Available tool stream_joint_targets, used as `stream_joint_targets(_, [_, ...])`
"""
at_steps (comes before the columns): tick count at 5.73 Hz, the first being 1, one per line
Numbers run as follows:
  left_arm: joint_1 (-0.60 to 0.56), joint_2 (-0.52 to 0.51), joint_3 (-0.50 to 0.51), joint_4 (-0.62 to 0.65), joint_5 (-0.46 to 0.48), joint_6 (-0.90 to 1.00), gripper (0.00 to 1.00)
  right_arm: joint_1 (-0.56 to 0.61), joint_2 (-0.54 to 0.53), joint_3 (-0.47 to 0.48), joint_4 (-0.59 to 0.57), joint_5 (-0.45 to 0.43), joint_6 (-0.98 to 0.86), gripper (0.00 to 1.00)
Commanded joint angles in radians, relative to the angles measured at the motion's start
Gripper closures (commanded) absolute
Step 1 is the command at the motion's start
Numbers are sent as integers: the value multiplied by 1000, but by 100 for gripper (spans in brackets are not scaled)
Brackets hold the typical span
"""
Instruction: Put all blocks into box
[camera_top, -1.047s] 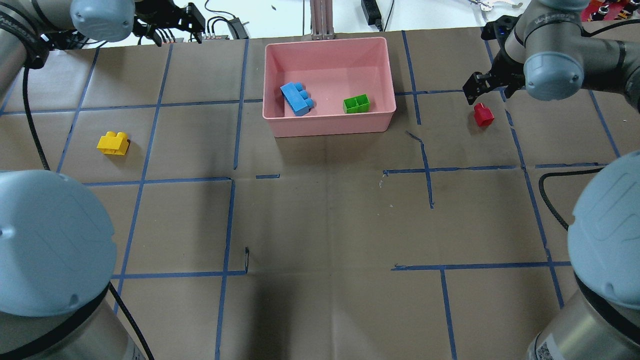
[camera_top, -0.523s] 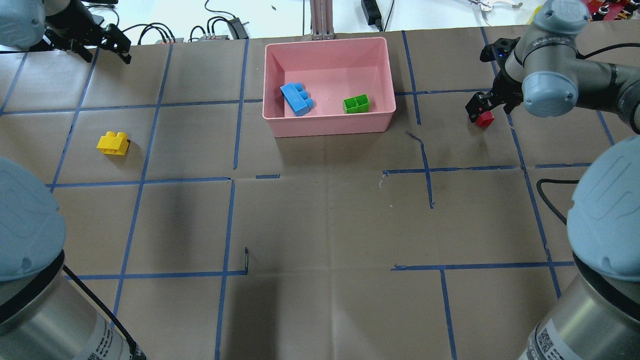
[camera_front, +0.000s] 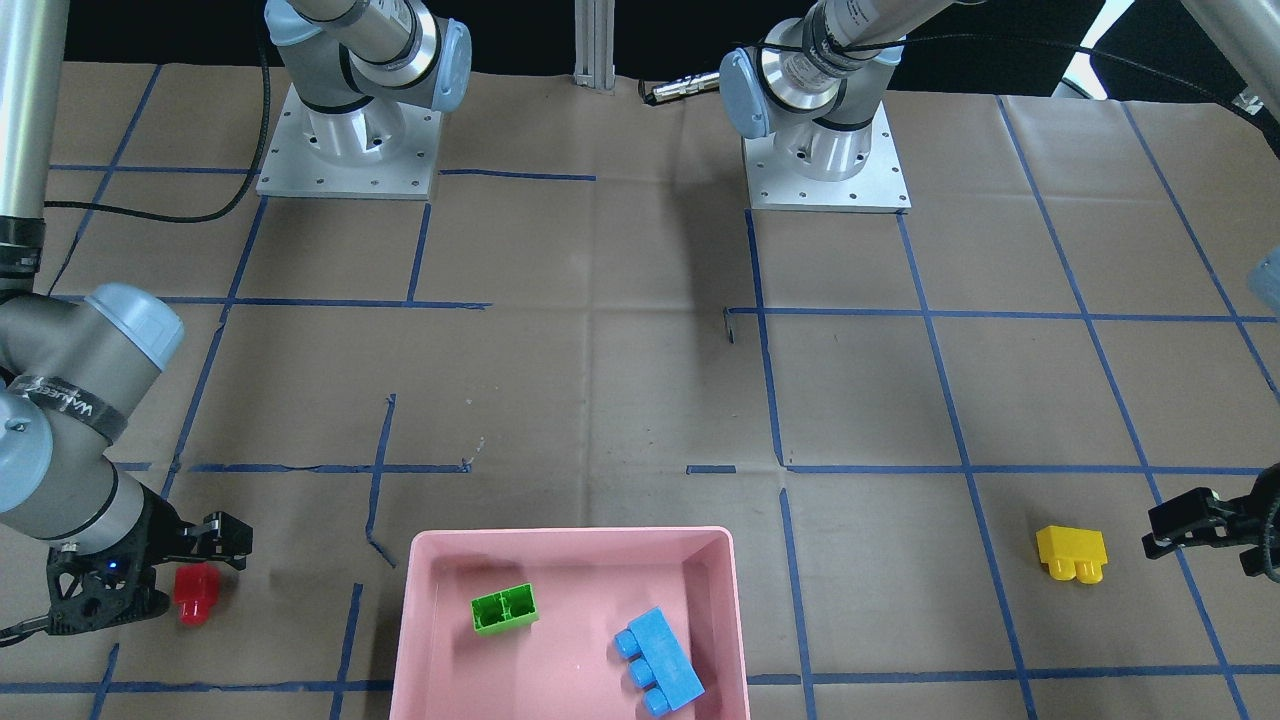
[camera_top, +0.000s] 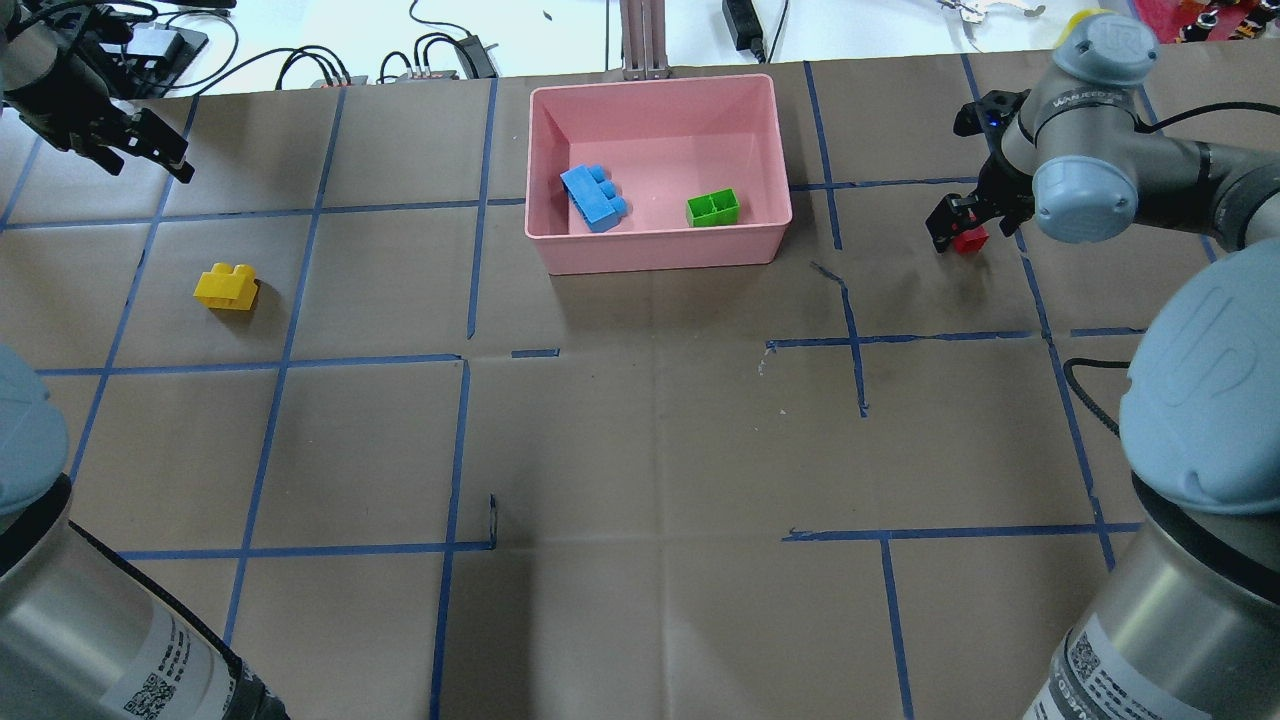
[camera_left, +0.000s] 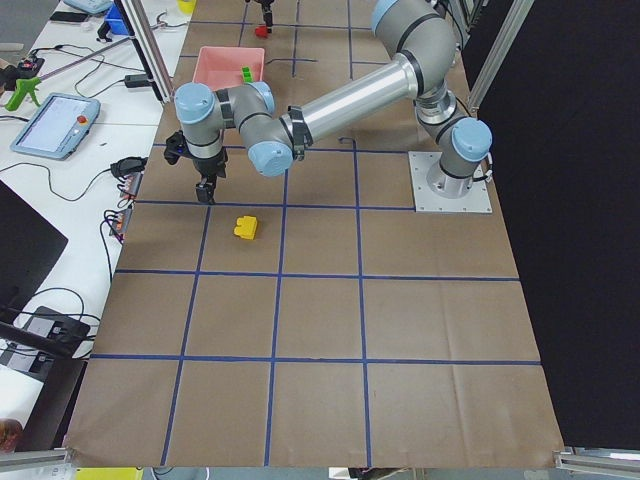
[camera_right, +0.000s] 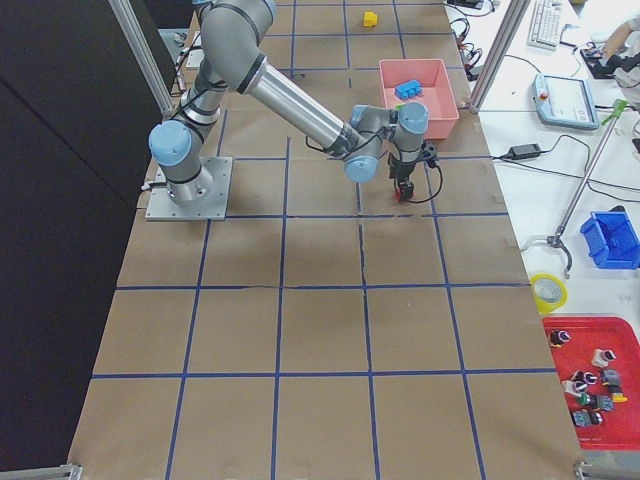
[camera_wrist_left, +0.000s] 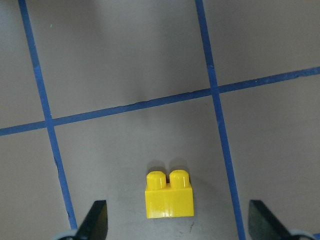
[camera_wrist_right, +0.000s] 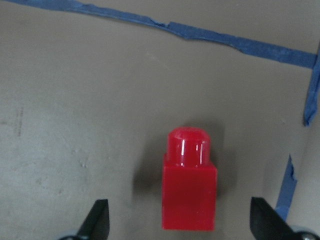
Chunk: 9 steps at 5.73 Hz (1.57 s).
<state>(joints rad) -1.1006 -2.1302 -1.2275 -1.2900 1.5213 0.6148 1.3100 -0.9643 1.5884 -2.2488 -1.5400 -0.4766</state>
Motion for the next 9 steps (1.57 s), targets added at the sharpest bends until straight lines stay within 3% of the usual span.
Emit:
stream_joint_targets(1, [7,15,3,6,5,-187,1,0,21,-19,-3,-2,6,4])
stream_joint_targets(3, [13,18,23,21,5,-232,1,2,19,-24,0,4,18,46])
stream_joint_targets(4, [10,21,8,27,7,-512,1,2,18,-22,0,6,18,73])
stream_joint_targets(5, [8,24,-7,29,7,-810,1,2,16,-27,11,6,15,92])
stream_joint_targets(6, [8,24,-29,41,7,-1048,1,2,-3,-56,24,-3,16,94])
stream_joint_targets(8, [2,27,-139,55,7,-1305,3,3,-43,-225,313,1,21,93])
stream_joint_targets(9, [5,21,-205,163,7,-1342,4,9,-48,-295,440,15,124,93])
